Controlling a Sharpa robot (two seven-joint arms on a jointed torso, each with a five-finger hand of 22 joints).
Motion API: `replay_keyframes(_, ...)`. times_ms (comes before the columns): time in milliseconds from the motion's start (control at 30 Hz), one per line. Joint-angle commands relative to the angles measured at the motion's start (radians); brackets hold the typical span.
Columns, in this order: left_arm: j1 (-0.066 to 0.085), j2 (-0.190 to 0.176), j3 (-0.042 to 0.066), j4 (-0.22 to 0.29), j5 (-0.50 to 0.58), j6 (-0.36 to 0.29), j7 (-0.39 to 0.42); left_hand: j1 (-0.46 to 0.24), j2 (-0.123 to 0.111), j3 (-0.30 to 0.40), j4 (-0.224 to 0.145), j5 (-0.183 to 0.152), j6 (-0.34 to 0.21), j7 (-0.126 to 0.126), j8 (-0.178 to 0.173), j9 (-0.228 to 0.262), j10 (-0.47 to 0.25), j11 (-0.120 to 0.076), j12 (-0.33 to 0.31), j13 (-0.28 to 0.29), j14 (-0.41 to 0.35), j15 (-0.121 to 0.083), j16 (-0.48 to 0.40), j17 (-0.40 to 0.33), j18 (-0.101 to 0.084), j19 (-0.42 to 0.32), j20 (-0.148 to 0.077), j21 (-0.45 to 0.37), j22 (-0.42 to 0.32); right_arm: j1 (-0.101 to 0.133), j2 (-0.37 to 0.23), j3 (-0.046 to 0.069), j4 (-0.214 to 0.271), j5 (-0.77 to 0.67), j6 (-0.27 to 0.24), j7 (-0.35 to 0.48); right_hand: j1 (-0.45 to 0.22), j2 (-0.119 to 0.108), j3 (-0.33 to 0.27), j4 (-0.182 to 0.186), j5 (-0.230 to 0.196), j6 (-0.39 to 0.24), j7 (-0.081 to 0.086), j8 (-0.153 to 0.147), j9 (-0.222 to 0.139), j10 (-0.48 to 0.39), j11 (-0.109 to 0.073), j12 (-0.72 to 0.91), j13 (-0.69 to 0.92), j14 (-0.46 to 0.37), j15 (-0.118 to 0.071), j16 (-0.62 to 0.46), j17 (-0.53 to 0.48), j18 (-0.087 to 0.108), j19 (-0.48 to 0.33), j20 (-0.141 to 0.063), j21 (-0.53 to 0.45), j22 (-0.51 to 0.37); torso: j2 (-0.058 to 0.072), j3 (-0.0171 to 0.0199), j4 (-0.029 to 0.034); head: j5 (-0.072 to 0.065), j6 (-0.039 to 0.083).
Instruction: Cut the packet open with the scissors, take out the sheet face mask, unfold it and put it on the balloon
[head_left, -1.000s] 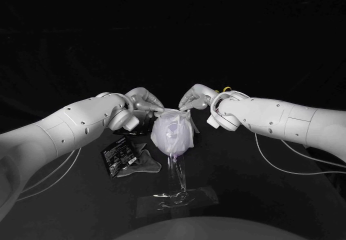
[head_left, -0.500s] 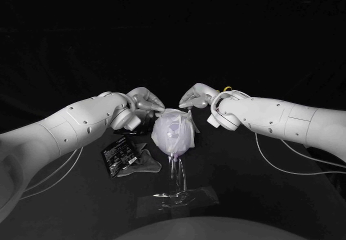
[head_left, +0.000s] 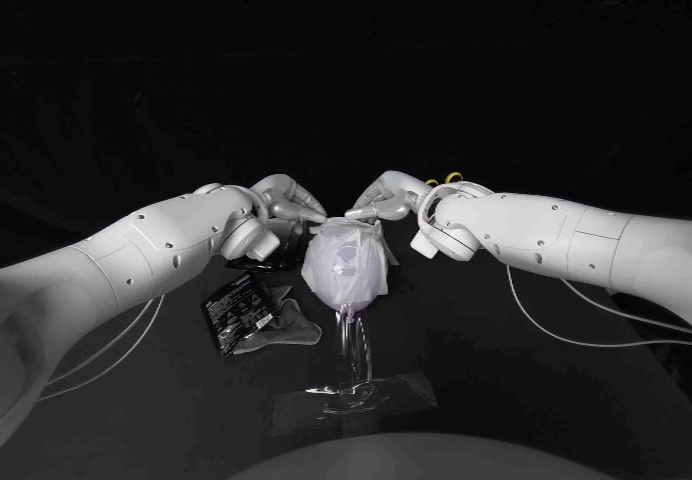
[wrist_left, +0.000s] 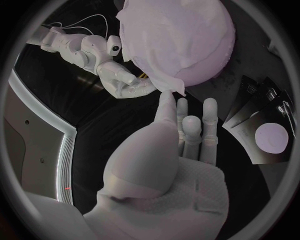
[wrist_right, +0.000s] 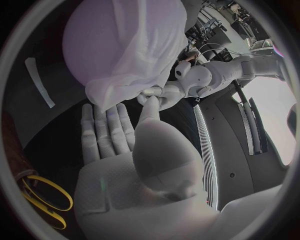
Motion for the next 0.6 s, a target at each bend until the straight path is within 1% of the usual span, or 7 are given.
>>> replay_keyframes(33, 0.001, 0.002, 0.001, 0.006, -0.003, -0.006, 0.000, 0.000, 0.131, 0.004, -0.004, -0.003, -0.001, -0.002, 0.003, 0.002, 0.004, -0.003, 0.006, 0.000, 0.009, -0.002, 0.004, 0.002, 0.015, 0.001, -0.004, 0.005, 0.002, 0.001, 0.007, 0.000, -0.013, -0.007, 0.070, 0.001, -0.002, 0.004, -0.021, 0.000, -0.003, -0.001, 0.005, -0.005, -0.003, -0.013, 0.002, 0.000, -0.003, -0.012, 0.003, 0.005, -0.002, 0.002, -0.011, 0.000, -0.001, -0.006, 0.002, -0.0006, 0.0013, 0.000, -0.002)
replay_keyframes(267, 0.001, -0.001, 0.002, 0.011, -0.003, -0.002, -0.001, 0.001, 0.131, 0.005, -0.005, -0.003, -0.001, -0.002, 0.004, 0.003, 0.004, -0.003, 0.006, 0.000, 0.011, -0.002, 0.004, 0.003, 0.015, 0.002, -0.004, 0.006, 0.002, 0.000, 0.014, 0.000, -0.024, -0.018, 0.089, 0.003, 0.037, 0.028, -0.010, -0.026, -0.003, 0.017, -0.004, 0.004, -0.003, -0.016, -0.003, 0.007, -0.008, -0.021, 0.002, 0.014, -0.005, 0.004, -0.015, 0.002, 0.001, -0.022, 0.001, -0.0007, 0.0015, 0.002, -0.005)
replay_keyframes(333, 0.001, -0.002, 0.002, 0.012, -0.003, -0.001, -0.002, 0.001, 0.131, 0.005, -0.005, -0.003, -0.001, -0.002, 0.004, 0.003, 0.004, -0.003, 0.006, 0.000, 0.011, -0.002, 0.004, 0.003, 0.015, 0.002, -0.004, 0.006, 0.002, 0.000, 0.015, 0.000, -0.025, -0.019, 0.089, 0.006, 0.053, 0.046, -0.004, -0.035, -0.003, 0.023, -0.009, 0.006, -0.004, -0.012, -0.007, 0.013, -0.008, -0.022, 0.000, 0.019, -0.006, 0.005, -0.015, 0.001, 0.001, -0.028, 0.001, -0.0008, 0.0009, 0.002, -0.005)
replay_keyframes(400, 0.001, -0.002, 0.002, 0.013, -0.003, -0.001, -0.002, 0.001, 0.131, 0.005, -0.005, -0.003, -0.001, -0.002, 0.004, 0.003, 0.004, -0.003, 0.006, 0.000, 0.011, -0.002, 0.004, 0.003, 0.015, 0.002, -0.004, 0.006, 0.002, 0.000, 0.015, 0.000, -0.027, -0.020, 0.089, 0.009, 0.059, 0.053, -0.002, -0.039, -0.003, 0.027, -0.011, 0.008, -0.004, -0.010, -0.008, 0.016, -0.008, -0.021, -0.001, 0.021, -0.007, 0.005, -0.014, 0.001, 0.002, -0.031, 0.000, -0.0008, 0.0007, 0.004, -0.007)
replay_keyframes(433, 0.001, -0.002, 0.002, 0.013, -0.003, 0.000, -0.002, 0.001, 0.131, 0.005, -0.005, -0.003, -0.001, -0.002, 0.004, 0.003, 0.004, -0.003, 0.006, 0.000, 0.011, -0.003, 0.004, 0.004, 0.015, 0.002, -0.004, 0.007, 0.003, 0.000, 0.015, 0.000, -0.027, -0.020, 0.090, 0.011, 0.071, 0.070, 0.007, -0.045, -0.003, 0.035, -0.016, 0.012, -0.004, -0.006, -0.012, 0.020, -0.008, -0.021, -0.003, 0.024, -0.007, 0.006, -0.013, 0.000, 0.002, -0.034, 0.000, -0.0007, 0.0007, 0.004, -0.007)
replay_keyframes(500, 0.001, -0.002, 0.002, 0.014, -0.003, 0.000, -0.002, 0.001, 0.131, 0.005, -0.006, -0.003, -0.002, -0.002, 0.004, 0.004, 0.004, -0.003, 0.006, 0.000, 0.012, -0.003, 0.004, 0.004, 0.015, 0.002, -0.004, 0.007, 0.003, 0.000, 0.015, 0.000, -0.028, -0.021, 0.092, 0.015, 0.081, 0.085, 0.014, -0.050, -0.003, 0.040, -0.021, 0.015, -0.004, -0.002, -0.015, 0.024, -0.008, -0.020, -0.005, 0.026, -0.008, 0.006, -0.012, 0.000, 0.002, -0.037, 0.000, -0.0006, 0.0007, 0.004, -0.007)
replay_keyframes(600, 0.001, -0.002, 0.002, 0.015, -0.003, 0.000, -0.002, 0.001, 0.131, 0.005, -0.006, -0.003, -0.002, -0.002, 0.004, 0.004, 0.004, -0.003, 0.006, 0.000, 0.012, -0.003, 0.004, 0.004, 0.015, 0.002, -0.004, 0.007, 0.003, -0.001, 0.015, 0.000, -0.027, -0.022, 0.097, 0.021, 0.110, 0.096, 0.048, -0.059, -0.003, 0.064, -0.036, 0.027, -0.003, 0.012, -0.027, 0.034, -0.007, -0.016, -0.012, 0.034, -0.009, 0.007, -0.007, -0.003, 0.004, -0.044, 0.000, -0.0001, 0.0004, 0.004, -0.006)
